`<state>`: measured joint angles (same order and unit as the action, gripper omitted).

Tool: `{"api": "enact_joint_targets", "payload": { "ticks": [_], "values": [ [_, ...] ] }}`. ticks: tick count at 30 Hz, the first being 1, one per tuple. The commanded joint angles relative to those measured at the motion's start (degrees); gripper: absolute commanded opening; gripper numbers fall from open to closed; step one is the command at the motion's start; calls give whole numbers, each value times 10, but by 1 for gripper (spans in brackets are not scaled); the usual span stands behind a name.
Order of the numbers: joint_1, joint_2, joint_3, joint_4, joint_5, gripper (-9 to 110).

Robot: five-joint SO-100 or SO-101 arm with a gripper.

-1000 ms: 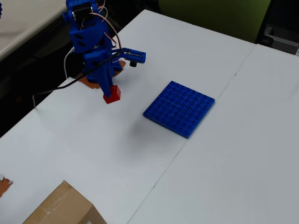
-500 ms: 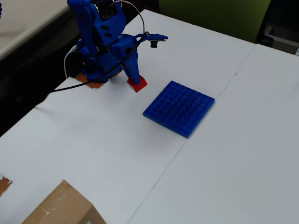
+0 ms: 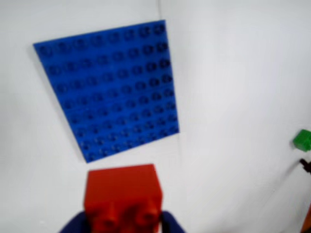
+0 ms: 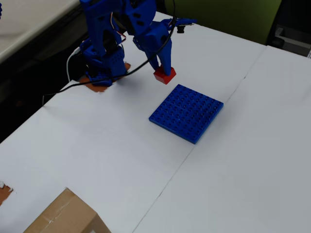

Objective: Pick up the 2x2 red block and go up the 8x8 blue block.

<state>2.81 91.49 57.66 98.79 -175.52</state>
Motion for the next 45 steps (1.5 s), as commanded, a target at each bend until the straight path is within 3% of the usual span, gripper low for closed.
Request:
{"api": "enact_joint_targets", "payload": {
  "ticks": [1, 23, 33, 39, 45],
  "values": [
    [-15, -21, -28, -11, 2, 1],
    [-35, -107, -59, -83, 9, 1],
    [-33, -104, -38, -105, -46, 1],
    [-56, -108, -13, -165, 2, 1],
    [-46, -83, -13, -121, -31, 1]
  ]
}}
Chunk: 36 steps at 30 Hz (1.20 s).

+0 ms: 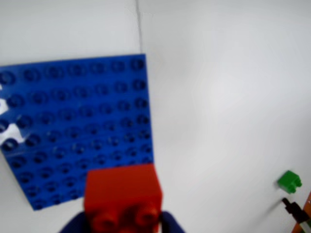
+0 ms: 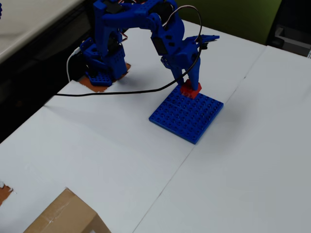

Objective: Pick up the 2x2 red block and go up the 8x8 blue block.

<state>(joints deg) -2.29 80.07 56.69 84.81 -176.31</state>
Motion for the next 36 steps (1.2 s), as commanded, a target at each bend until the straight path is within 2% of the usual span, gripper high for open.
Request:
{"api": "enact_joint_targets", "payload": {
  "ticks": [1, 36],
  "values": [
    [9, 38, -3, 28, -33, 1],
    [18, 24, -13, 25, -81, 1]
  ]
}}
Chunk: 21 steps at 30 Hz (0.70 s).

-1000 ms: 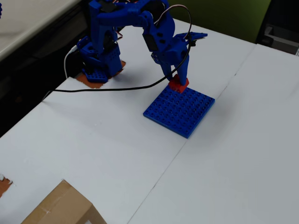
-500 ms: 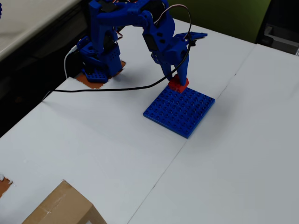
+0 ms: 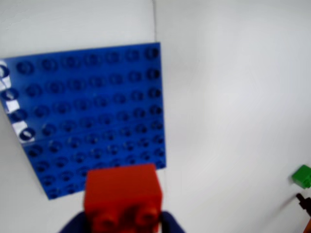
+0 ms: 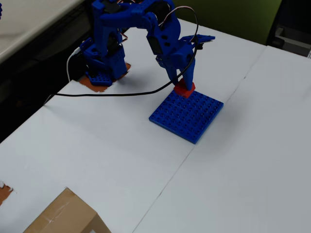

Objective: Pick up the 2x2 red block and go up the 8x8 blue block.

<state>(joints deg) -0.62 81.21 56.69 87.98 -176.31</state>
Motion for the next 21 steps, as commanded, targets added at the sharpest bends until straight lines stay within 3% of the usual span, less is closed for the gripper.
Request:
{"api": "enact_joint_targets", "payload": {
  "ticks": [1, 21],
  "values": [
    [-1, 12, -13, -4, -78, 1],
    [-7, 13, -5, -6, -60, 1]
  ]
}}
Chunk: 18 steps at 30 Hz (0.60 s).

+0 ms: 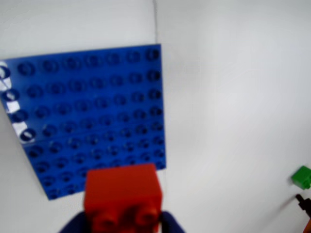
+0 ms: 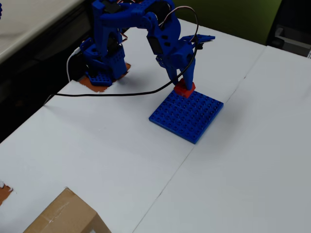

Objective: Pick up the 2x2 red block and go up the 8x8 blue block.

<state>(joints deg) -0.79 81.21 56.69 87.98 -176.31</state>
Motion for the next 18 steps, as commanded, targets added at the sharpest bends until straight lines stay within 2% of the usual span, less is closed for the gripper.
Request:
{"api": "enact_joint_targets", "payload": {
  "ticks": [1, 18],
  "values": [
    [-6, 13, -6, -7, -58, 1],
    [-11, 10, -14, 2, -58, 0]
  ]
}}
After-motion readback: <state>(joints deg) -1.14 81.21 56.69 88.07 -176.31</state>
